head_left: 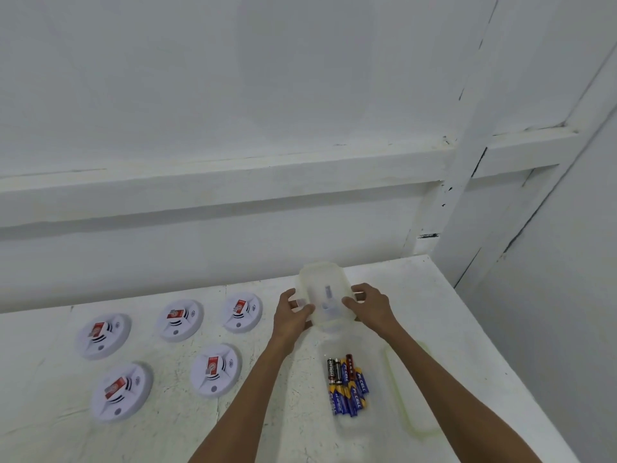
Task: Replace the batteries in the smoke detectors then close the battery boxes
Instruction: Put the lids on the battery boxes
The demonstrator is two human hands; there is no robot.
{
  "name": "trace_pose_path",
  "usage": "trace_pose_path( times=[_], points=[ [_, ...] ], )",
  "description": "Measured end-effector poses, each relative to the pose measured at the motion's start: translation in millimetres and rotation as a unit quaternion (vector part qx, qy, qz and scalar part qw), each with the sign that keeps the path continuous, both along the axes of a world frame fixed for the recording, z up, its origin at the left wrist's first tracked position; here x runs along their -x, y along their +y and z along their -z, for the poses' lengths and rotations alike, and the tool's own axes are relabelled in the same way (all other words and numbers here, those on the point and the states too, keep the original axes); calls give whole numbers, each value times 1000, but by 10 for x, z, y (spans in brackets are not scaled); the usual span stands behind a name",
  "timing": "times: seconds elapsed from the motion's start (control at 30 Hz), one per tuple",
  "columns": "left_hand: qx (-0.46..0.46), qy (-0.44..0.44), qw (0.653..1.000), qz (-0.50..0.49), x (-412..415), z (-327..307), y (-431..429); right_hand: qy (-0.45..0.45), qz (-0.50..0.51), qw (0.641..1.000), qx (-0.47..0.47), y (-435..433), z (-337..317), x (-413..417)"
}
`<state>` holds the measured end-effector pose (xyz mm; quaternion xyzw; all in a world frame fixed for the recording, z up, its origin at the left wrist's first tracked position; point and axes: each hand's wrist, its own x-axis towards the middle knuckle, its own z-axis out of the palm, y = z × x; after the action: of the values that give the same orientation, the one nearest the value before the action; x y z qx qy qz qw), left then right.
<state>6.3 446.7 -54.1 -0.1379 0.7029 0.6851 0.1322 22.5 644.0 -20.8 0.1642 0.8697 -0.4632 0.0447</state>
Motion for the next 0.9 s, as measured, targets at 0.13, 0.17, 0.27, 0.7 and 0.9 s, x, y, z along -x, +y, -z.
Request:
trace_pose_path(
  times=[0.13, 0.17, 0.27, 0.7, 0.9],
  points=[
    [80, -9, 997, 8, 28, -10, 1, -15, 22, 999, 33, 35, 52, 19],
    [106, -7, 994, 23, 56, -7, 4, -17, 23, 999, 36, 38, 69, 30],
    [118, -20, 991, 66, 143, -8, 3, -26, 29, 997, 63, 49, 99, 76],
    [34, -73, 994, 72, 451, -115, -73, -75, 37, 993, 81, 124, -29, 221],
    [62, -57, 989, 123, 492, -158, -68, -89, 22, 992, 84, 151, -119, 273]
  ],
)
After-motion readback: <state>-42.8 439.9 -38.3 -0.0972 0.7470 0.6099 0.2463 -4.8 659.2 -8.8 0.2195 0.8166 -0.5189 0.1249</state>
